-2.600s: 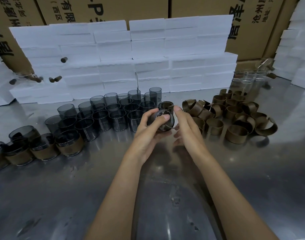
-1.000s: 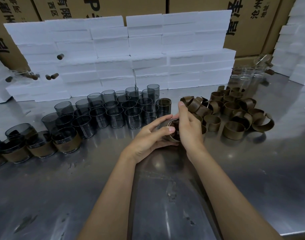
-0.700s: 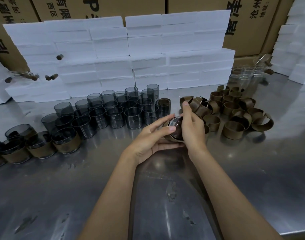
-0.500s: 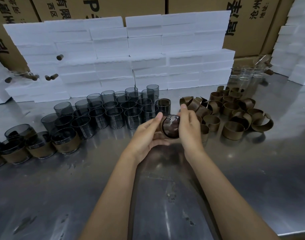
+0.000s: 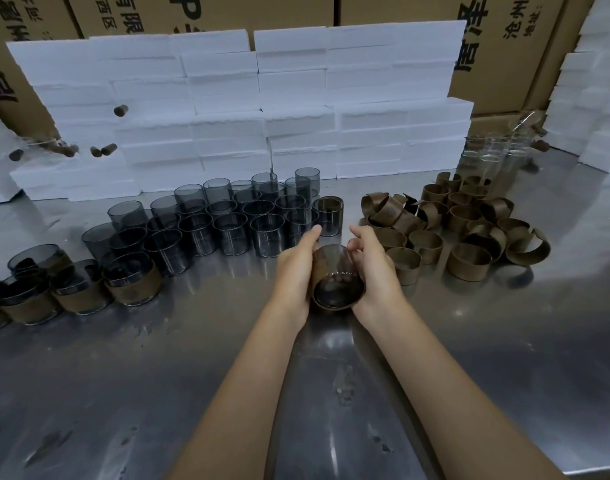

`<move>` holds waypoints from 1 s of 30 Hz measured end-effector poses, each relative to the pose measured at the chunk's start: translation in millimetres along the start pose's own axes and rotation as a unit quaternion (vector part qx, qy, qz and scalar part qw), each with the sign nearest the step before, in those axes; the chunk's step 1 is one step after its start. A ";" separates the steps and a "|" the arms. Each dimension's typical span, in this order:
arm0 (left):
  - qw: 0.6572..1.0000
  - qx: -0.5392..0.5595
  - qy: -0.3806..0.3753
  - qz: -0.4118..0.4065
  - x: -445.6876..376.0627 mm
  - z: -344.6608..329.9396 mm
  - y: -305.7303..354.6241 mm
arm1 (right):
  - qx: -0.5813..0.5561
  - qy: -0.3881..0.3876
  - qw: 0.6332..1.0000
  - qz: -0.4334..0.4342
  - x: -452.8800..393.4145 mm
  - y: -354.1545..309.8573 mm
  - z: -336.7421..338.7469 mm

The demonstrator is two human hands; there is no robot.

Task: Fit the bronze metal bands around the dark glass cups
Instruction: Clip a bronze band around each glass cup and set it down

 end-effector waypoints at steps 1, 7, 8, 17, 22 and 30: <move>1.000 0.003 0.008 -0.006 -0.5 0.7 0.0 | 0.013 0.007 1.000 0.012 -0.2 -1.9 1.1; 0.999 -0.008 0.027 -0.035 1.9 1.2 0.7 | 0.044 0.008 0.998 0.046 1.2 -7.0 -1.0; 0.999 0.002 0.028 -0.035 2.2 0.5 0.2 | 0.043 0.009 0.998 0.046 1.6 -7.6 -0.7; 0.999 0.027 0.017 -0.031 2.8 -1.9 -2.1 | 0.071 0.003 0.997 0.034 4.2 -7.6 -3.1; 0.996 -0.067 0.001 -0.052 0.9 -4.4 7.6 | 0.065 0.020 0.994 0.081 3.8 -21.6 2.6; 0.957 -0.158 -0.238 -0.043 24.6 -57.7 -7.5 | 0.075 0.102 0.962 0.242 14.2 -78.1 35.8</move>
Point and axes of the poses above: each hand's wrist, its own x-axis away from the middle knuckle, its own z-axis out of the back of the hand, y = z × x, the point moved 10 cm from there along -x, towards the middle knuckle, and after that the axes turned 4 degrees about -y, right-handed, at the moved point
